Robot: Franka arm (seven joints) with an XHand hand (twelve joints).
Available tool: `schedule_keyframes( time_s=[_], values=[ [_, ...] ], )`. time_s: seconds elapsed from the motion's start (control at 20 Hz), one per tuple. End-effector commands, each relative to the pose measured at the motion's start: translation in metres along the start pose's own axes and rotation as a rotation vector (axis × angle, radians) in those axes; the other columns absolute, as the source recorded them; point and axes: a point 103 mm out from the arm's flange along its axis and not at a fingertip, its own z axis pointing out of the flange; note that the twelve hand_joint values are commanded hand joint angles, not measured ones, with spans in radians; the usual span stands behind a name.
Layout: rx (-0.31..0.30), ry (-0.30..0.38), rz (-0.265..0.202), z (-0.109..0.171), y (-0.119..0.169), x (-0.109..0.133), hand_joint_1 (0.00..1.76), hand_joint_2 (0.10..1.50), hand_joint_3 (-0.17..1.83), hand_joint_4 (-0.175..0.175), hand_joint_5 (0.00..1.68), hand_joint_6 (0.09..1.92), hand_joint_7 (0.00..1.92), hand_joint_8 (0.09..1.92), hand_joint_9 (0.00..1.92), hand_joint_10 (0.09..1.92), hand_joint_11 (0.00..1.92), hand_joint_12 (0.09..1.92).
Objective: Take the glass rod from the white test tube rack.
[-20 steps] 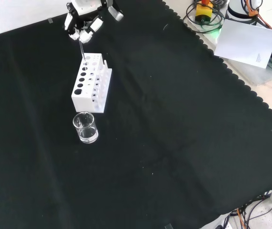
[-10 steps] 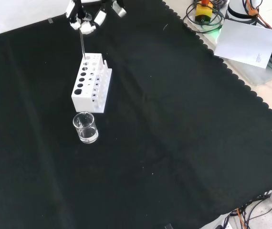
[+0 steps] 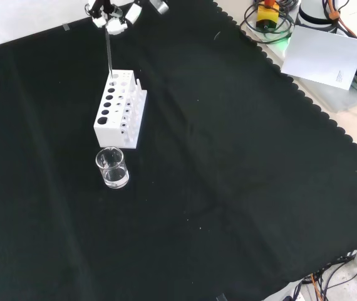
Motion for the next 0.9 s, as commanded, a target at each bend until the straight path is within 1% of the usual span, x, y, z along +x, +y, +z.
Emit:
schedule_keyframes(
  time_s=[0.05,0.25,0.35,0.55,0.9],
  values=[
    [-0.037,-0.001,0.008,-0.046,-0.018,0.03,1.29,0.72,0.78,-0.175,0.99,0.94,1.1,1.31,1.61,1.03,1.67,0.81],
    [-0.036,-0.034,-0.005,-0.057,-0.024,0.039,1.29,0.72,0.78,-0.175,0.99,0.94,1.1,1.31,1.61,1.02,1.67,0.81],
    [-0.039,-0.039,-0.009,-0.063,-0.027,0.042,1.29,0.71,0.78,-0.175,0.99,0.94,1.1,1.31,1.61,1.02,1.68,0.81],
    [-0.046,-0.039,-0.019,-0.069,-0.03,0.048,1.29,0.71,0.79,-0.175,0.99,0.94,1.11,1.31,1.61,1.02,1.68,0.81],
    [-0.052,-0.026,-0.047,-0.072,-0.038,0.055,1.29,0.71,0.79,-0.175,0.99,0.93,1.11,1.31,1.61,1.01,1.68,0.81]
  ],
)
